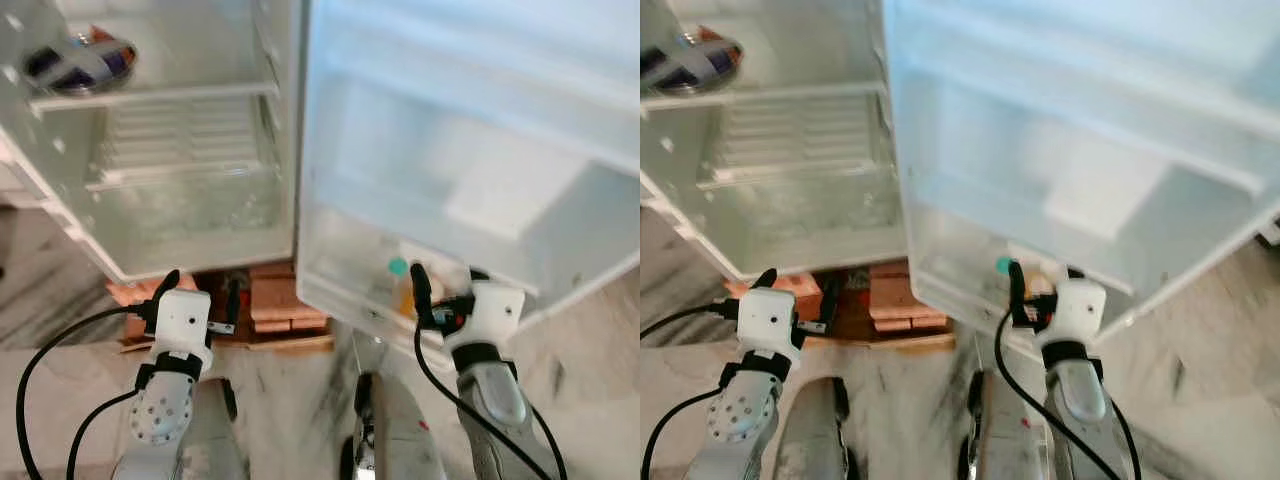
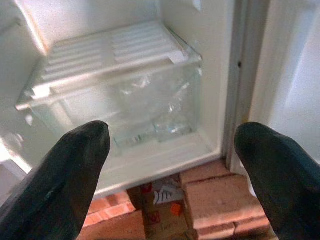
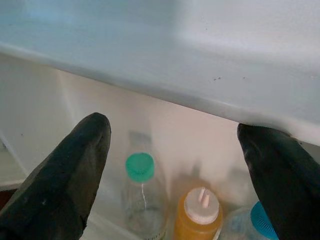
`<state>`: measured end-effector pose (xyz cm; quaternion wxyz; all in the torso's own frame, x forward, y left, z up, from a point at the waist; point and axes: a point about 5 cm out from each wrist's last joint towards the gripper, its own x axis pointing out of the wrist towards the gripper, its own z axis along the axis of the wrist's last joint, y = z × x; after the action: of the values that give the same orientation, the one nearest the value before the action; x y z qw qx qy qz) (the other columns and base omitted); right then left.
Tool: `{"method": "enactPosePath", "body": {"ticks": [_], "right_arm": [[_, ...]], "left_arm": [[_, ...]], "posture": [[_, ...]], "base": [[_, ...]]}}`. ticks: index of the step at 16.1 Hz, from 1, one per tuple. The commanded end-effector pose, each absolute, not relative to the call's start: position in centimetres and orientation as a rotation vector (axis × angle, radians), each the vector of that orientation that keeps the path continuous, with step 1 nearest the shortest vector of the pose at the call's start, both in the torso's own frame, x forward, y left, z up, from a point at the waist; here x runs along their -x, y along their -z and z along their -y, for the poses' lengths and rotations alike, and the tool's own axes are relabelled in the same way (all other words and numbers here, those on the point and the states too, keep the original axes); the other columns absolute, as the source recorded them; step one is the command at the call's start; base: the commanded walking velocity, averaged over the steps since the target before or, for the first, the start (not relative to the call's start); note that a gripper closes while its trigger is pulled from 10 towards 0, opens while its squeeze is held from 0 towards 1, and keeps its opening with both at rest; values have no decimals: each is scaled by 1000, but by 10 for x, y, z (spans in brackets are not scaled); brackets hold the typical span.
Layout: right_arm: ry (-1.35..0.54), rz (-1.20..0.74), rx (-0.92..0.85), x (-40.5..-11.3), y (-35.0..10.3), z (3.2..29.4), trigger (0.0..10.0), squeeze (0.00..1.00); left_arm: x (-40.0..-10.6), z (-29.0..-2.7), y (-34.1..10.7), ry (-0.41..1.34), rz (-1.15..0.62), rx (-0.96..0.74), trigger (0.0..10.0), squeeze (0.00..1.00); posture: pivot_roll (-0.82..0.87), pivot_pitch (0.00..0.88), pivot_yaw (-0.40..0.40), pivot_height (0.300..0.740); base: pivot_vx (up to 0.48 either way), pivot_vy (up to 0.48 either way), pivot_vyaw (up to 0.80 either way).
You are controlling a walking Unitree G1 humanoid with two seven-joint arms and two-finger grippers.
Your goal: Restocking fridge
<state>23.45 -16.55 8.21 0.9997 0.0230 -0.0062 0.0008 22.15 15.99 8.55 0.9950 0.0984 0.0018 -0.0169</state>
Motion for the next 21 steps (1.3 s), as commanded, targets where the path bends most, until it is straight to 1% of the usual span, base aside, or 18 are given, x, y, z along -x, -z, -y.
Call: {"method": "enactPosePath", "body": {"ticks": [1,4,8,11,13,17,21], "right_arm": [[10,56,-52,-239,-92,170,10000,0],[3,57,-53,-239,-93,170,10000,0],[-22,63,-50,-245,-97,169,10000,0],[11,18,-83,-242,-91,174,10000,0],[11,12,-84,-243,-90,174,10000,0],[4,27,-88,-252,-96,173,10000,0],[-13,8,-102,-253,-94,169,10000,0]], "left_arm": [[-219,-159,-81,48,-20,-195,10000,0],[-222,-159,-82,51,-12,-188,10000,0],[-235,-156,-84,68,-4,-207,10000,0],[-235,-157,-80,48,-29,-213,10000,0],[-235,-154,-79,81,-22,-196,10000,0],[-243,-152,-82,94,-9,-218,10000,0],[-243,-153,-82,104,-9,-224,10000,0]], "posture": [[136,51,-59,690],[134,46,-58,710],[119,40,-53,740],[115,47,-43,740],[111,51,-41,740],[108,71,-32,740],[112,77,-28,740]], "base": [[0,0,0],[0,0,0],[0,0,0],[0,0,0],[0,0,0],[0,0,0],[-298,0,0]]}}
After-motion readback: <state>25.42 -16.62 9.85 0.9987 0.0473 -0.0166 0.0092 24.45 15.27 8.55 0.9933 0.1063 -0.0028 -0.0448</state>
